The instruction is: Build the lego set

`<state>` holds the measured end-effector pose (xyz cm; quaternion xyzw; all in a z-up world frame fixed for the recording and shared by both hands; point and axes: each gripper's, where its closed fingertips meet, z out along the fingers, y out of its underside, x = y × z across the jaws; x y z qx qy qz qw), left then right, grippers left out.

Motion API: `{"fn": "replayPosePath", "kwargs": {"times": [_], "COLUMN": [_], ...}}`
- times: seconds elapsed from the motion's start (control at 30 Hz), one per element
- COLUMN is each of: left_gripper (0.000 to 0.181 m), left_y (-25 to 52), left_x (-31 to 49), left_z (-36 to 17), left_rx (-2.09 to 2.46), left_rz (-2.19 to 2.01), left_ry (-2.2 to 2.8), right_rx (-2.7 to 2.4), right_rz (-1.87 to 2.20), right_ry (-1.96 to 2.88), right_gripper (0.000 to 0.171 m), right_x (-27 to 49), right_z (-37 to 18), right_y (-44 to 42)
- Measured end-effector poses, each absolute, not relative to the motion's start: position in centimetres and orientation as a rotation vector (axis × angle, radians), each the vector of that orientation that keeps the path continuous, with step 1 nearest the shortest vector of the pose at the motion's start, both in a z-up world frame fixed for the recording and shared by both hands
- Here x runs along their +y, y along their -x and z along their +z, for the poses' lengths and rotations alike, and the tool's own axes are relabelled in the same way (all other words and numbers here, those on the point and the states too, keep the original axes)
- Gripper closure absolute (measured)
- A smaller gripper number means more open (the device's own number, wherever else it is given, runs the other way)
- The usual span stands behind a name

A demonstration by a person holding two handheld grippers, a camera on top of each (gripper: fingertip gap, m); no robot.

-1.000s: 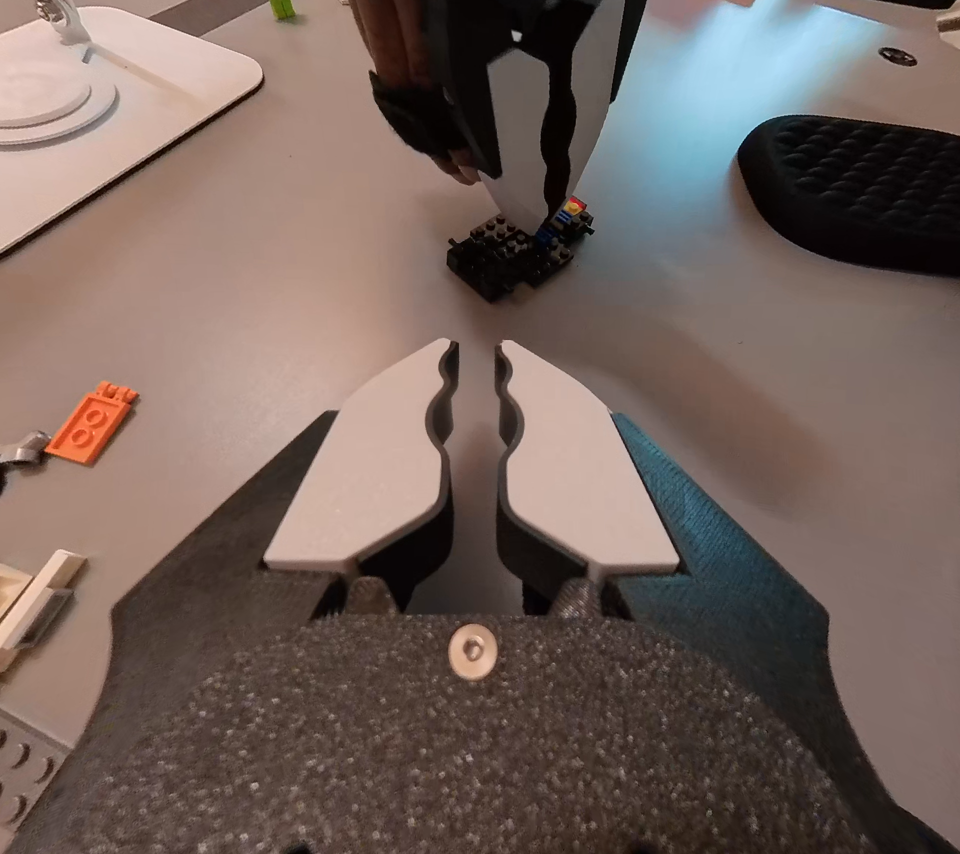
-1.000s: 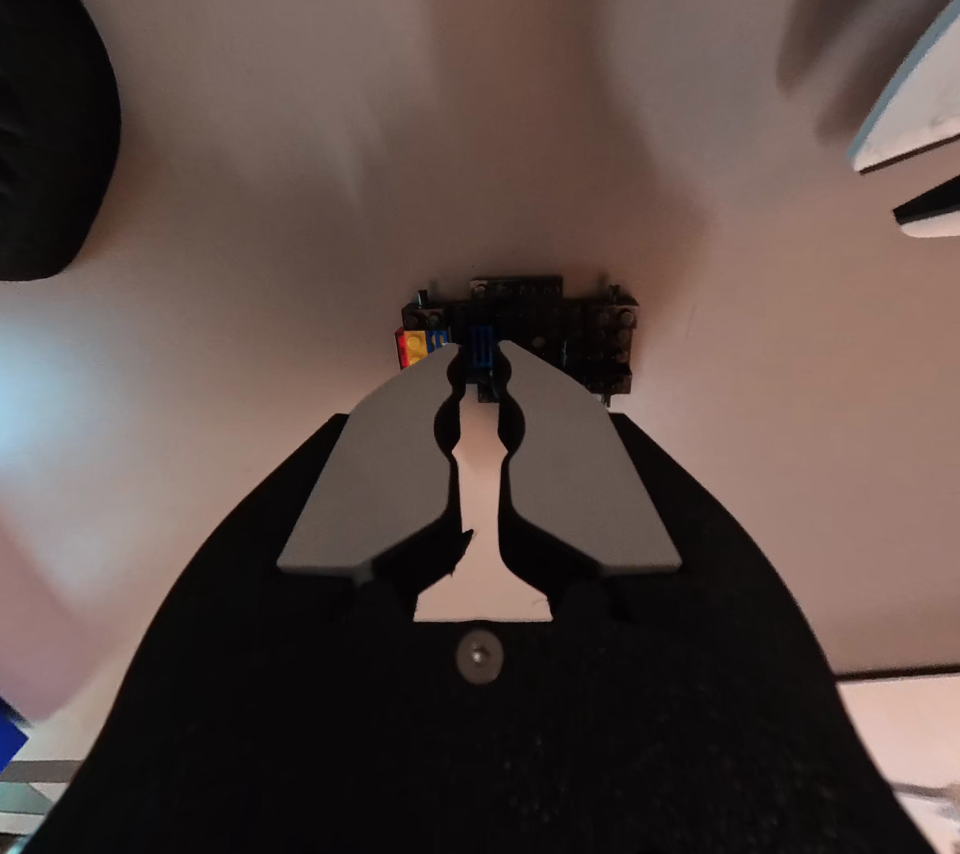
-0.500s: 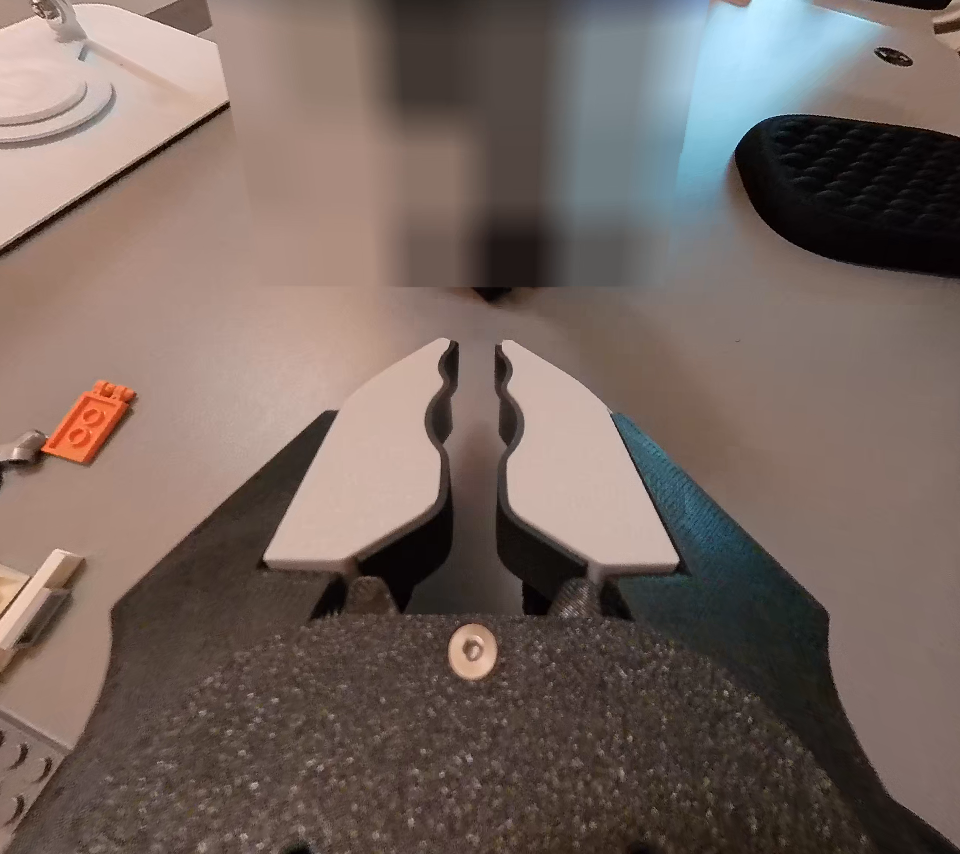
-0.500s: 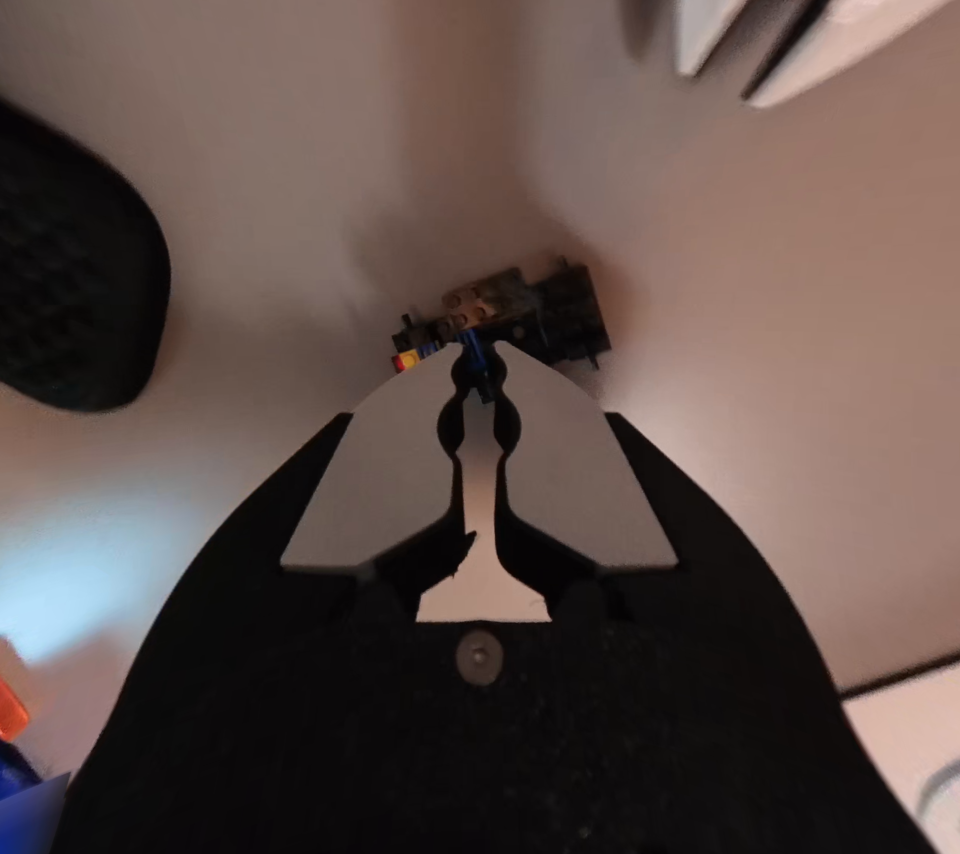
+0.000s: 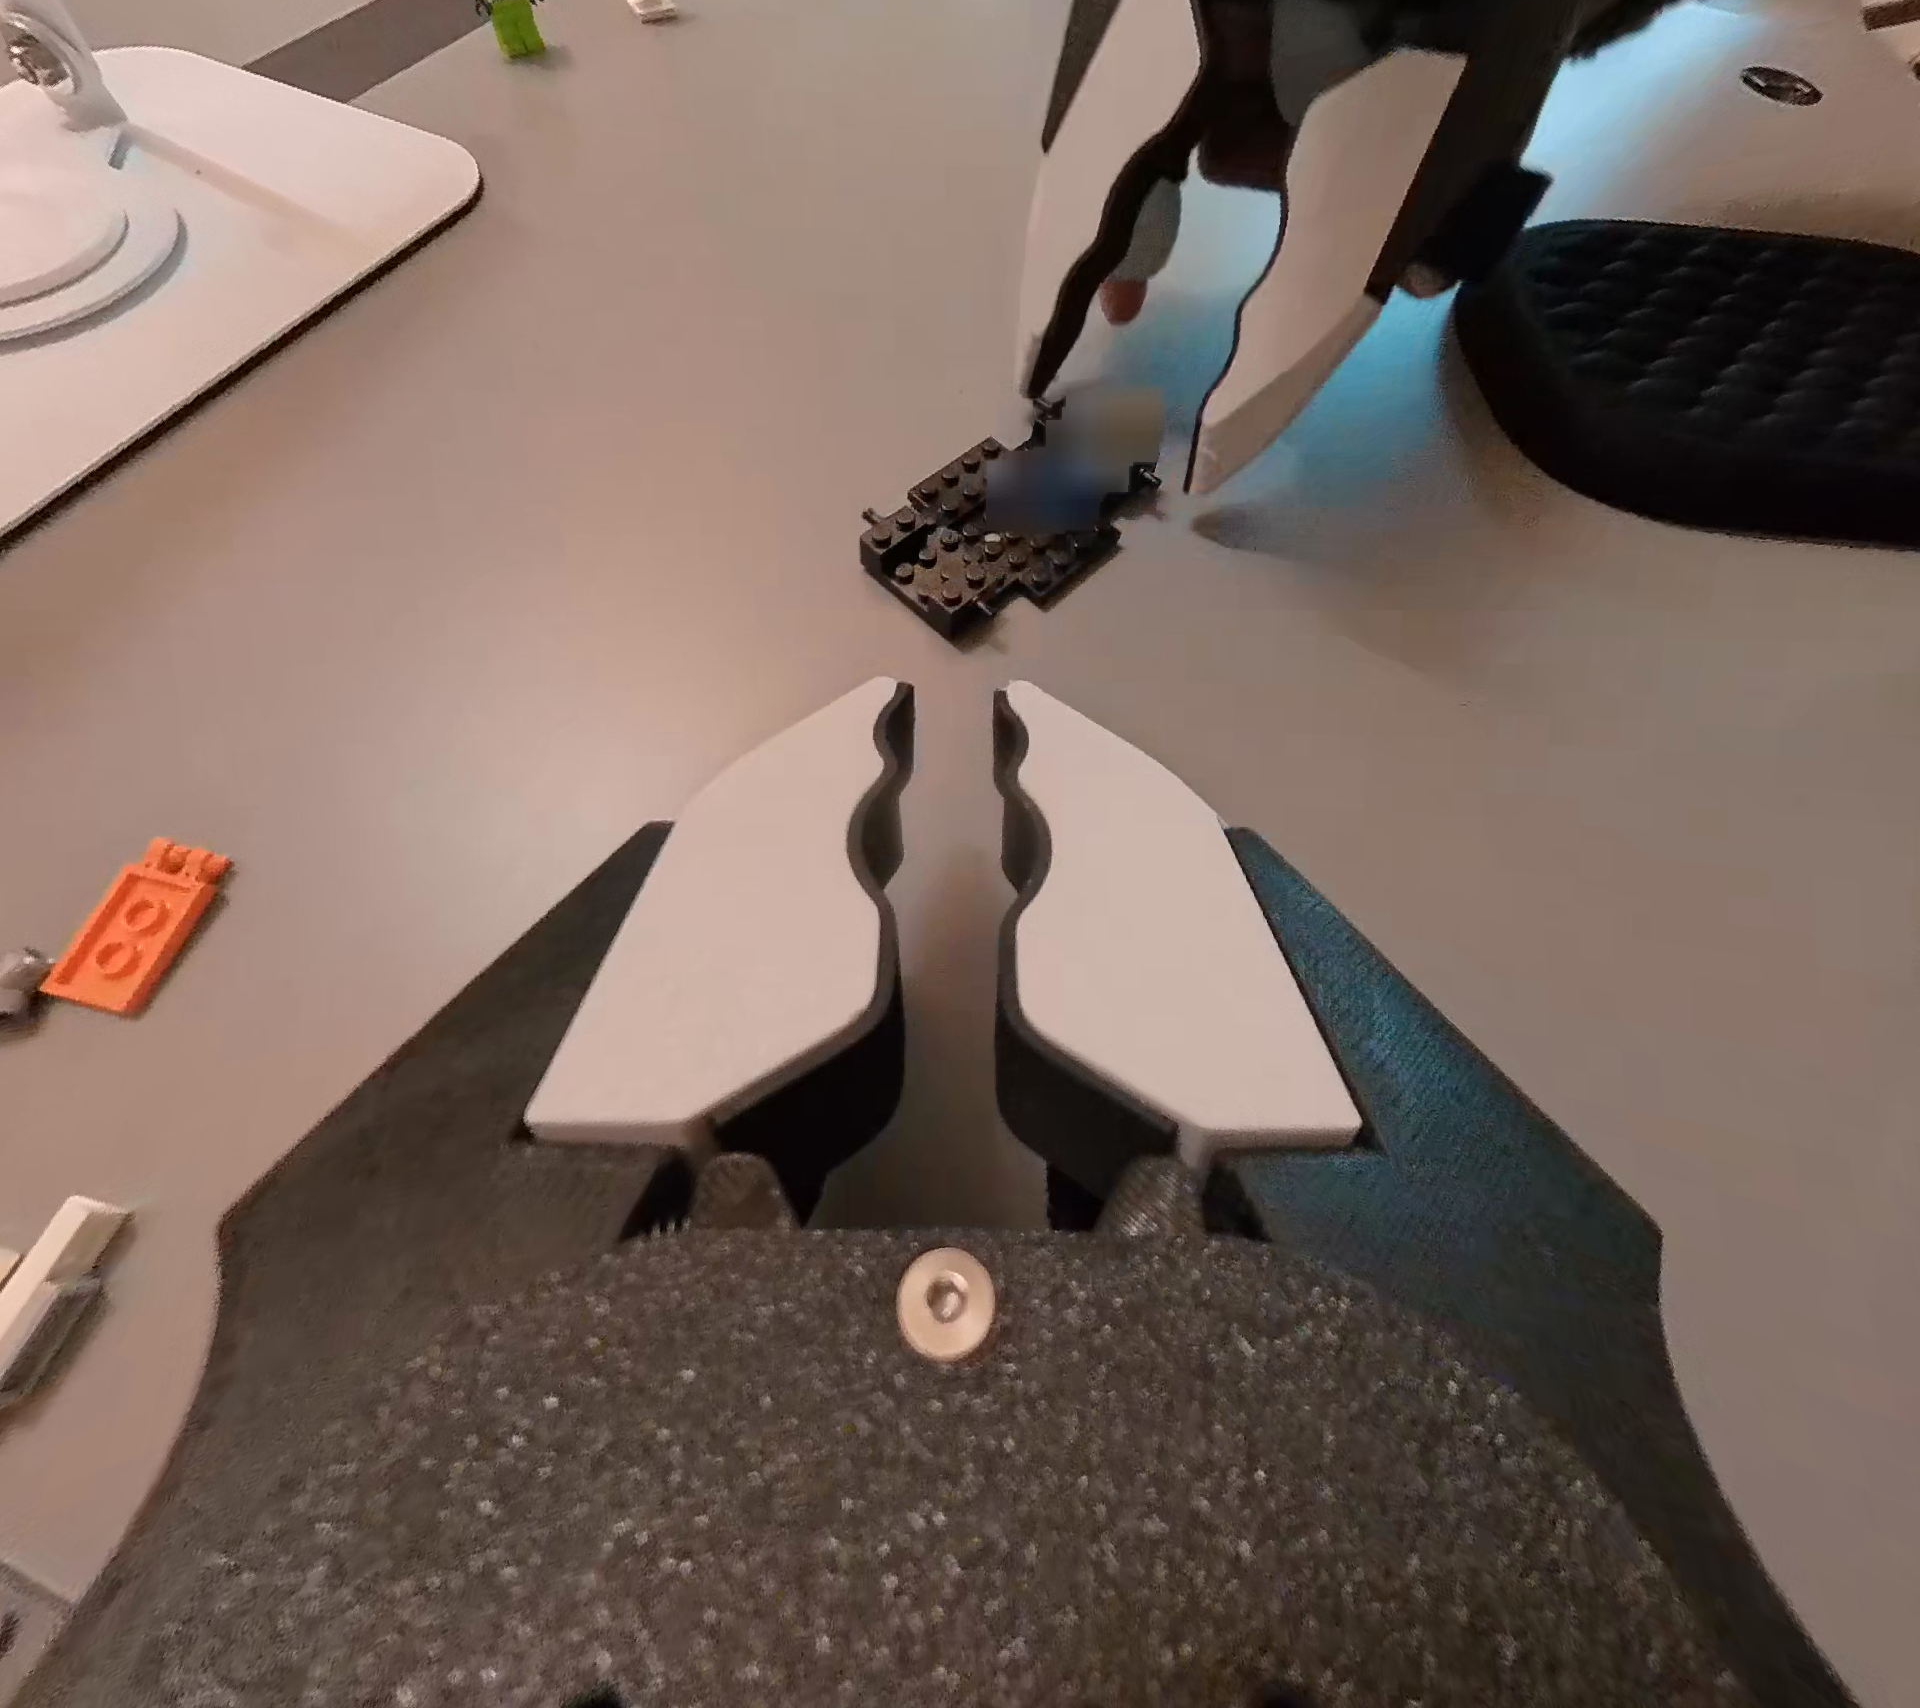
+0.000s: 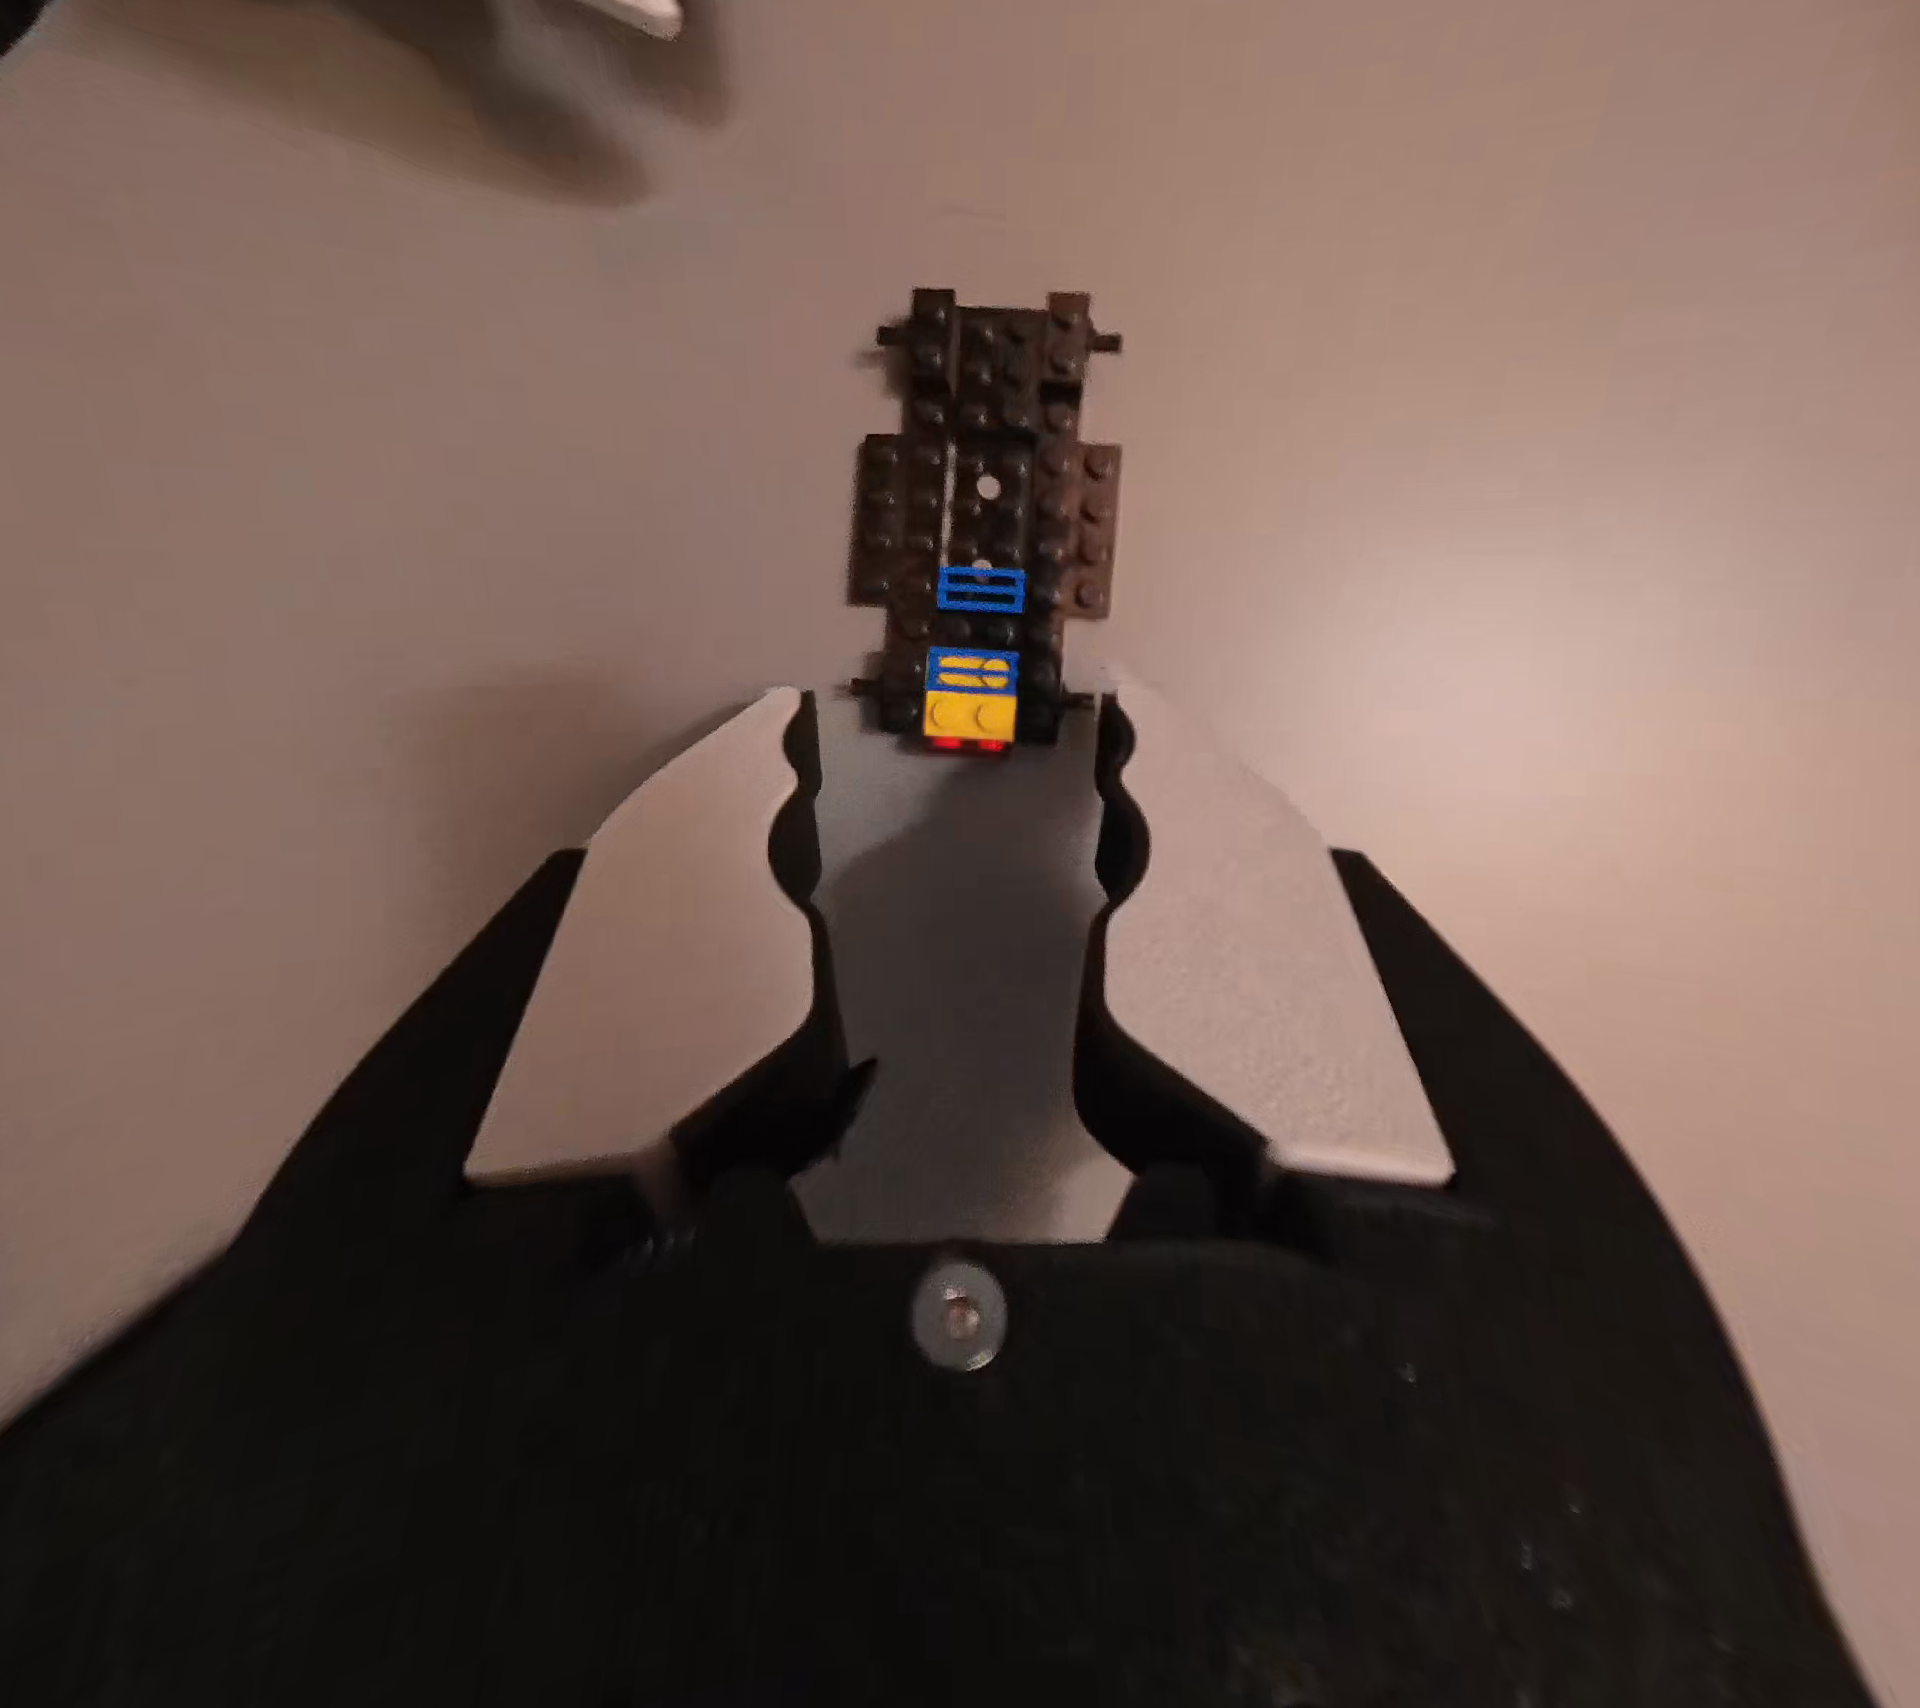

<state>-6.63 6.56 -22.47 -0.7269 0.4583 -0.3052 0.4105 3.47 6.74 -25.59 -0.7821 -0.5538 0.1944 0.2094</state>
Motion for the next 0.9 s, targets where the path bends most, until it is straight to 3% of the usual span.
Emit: {"fn": "replayPosePath", "kwargs": {"times": [0.13, 0.4, 0.77, 0.9], "left_gripper": [0.167, 0.167, 0.166, 0.157], "left_y": [6.4, 6.4, 6.1, 5.7], "left_x": [6.3, 6.4, 6.3, 6.5], "left_z": [-22.4, -23.0, -22.8, -21.9], "left_rx": [1.166, 1.164, 1.102, 0.979], "left_rz": [-0.752, -0.738, -0.825, -0.988], "left_ry": [1.829, 1.861, 1.909, 1.956], "right_rx": [-1.402, -1.425, -1.351, -1.269], "right_rz": [0.522, 0.473, 0.552, 0.609], "right_ry": [2.168, 2.076, 2.004, 1.930], "right_gripper": [0.114, 0.131, 0.132, 0.132], "right_x": [6.8, 7.1, 7.1, 7.0], "right_z": [-26.1, -26.1, -25.3, -24.2], "right_y": [-3.5, -3.4, -3.3, -3.2]}}
